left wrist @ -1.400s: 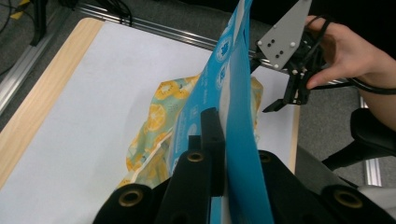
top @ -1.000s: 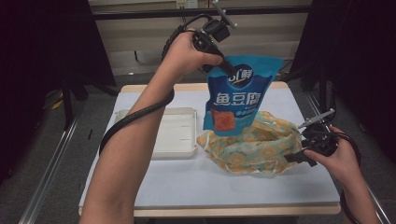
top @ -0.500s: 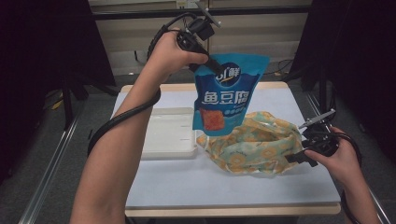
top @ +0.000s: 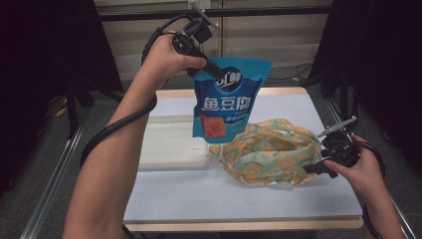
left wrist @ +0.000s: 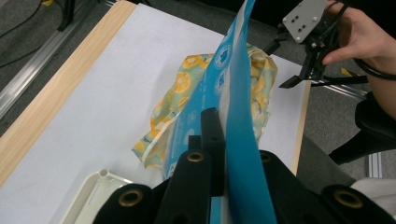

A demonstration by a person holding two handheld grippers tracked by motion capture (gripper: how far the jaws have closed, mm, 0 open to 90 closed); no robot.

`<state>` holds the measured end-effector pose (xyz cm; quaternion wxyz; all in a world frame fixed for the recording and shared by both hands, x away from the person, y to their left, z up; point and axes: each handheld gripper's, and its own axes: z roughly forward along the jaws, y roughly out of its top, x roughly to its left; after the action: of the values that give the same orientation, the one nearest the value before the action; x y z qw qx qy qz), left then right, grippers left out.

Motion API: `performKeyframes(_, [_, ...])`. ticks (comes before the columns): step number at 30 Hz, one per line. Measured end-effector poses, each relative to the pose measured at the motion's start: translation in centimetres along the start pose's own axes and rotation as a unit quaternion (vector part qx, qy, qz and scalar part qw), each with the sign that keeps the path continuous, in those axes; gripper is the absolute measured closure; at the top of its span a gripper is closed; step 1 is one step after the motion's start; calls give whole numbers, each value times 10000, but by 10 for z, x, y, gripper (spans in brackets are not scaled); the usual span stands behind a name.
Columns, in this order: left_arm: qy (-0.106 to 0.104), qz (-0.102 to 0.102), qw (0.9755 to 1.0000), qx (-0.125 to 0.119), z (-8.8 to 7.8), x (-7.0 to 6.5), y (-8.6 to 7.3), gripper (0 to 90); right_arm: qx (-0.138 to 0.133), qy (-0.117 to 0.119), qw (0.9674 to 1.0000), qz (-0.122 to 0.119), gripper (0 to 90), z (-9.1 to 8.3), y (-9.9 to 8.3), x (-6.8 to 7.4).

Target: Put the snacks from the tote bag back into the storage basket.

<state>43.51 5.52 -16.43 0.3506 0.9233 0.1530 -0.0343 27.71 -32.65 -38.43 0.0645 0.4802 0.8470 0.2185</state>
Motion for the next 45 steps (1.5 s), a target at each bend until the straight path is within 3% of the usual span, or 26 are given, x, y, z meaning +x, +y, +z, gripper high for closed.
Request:
performKeyframes(5, [41,-101,9999,-24,-3,5,-8,900,23,-26,10000,-14,98,0,0,0])
performKeyframes(7, [-60,-111,9999,9,-4,7,-11,900,8,-22,10000,-1,98,1,-1,0])
performKeyframes(15, [103,-143,9998,8,-8,12,-20,900,24,0,10000,-6,97,2,0,0])
performKeyframes(27, [120,-192,9997,-55,-19,18,-29,900,38,4,10000,27,95,1,0,2])
performKeyframes(28, [122,-271,9995,-106,-18,17,-30,900,41,10,10000,10,95,2,0,2])
performKeyframes(29, [125,-202,9997,-37,-19,18,-31,900,44,12,10000,23,95,2,0,2])
performKeyframes(31, [134,-310,9994,-76,-19,19,-34,900,61,10,10000,19,95,2,0,2])
performKeyframes(32, [155,-251,9995,-68,-20,20,-35,900,50,-2,10000,37,95,1,0,2])
performKeyframes(33, [126,-223,9997,-9,-20,21,-36,900,28,20,10000,16,95,1,0,2])
performKeyframes(34, [145,-342,9993,-104,-19,21,-38,900,27,31,10000,30,95,1,0,2])
performKeyframes(37, [149,-303,9994,-7,-21,24,-41,900,7,28,10000,16,95,1,-1,2])
performKeyframes(45, [79,-406,9991,-91,-22,32,-52,900,53,28,10000,-1,94,2,0,2])
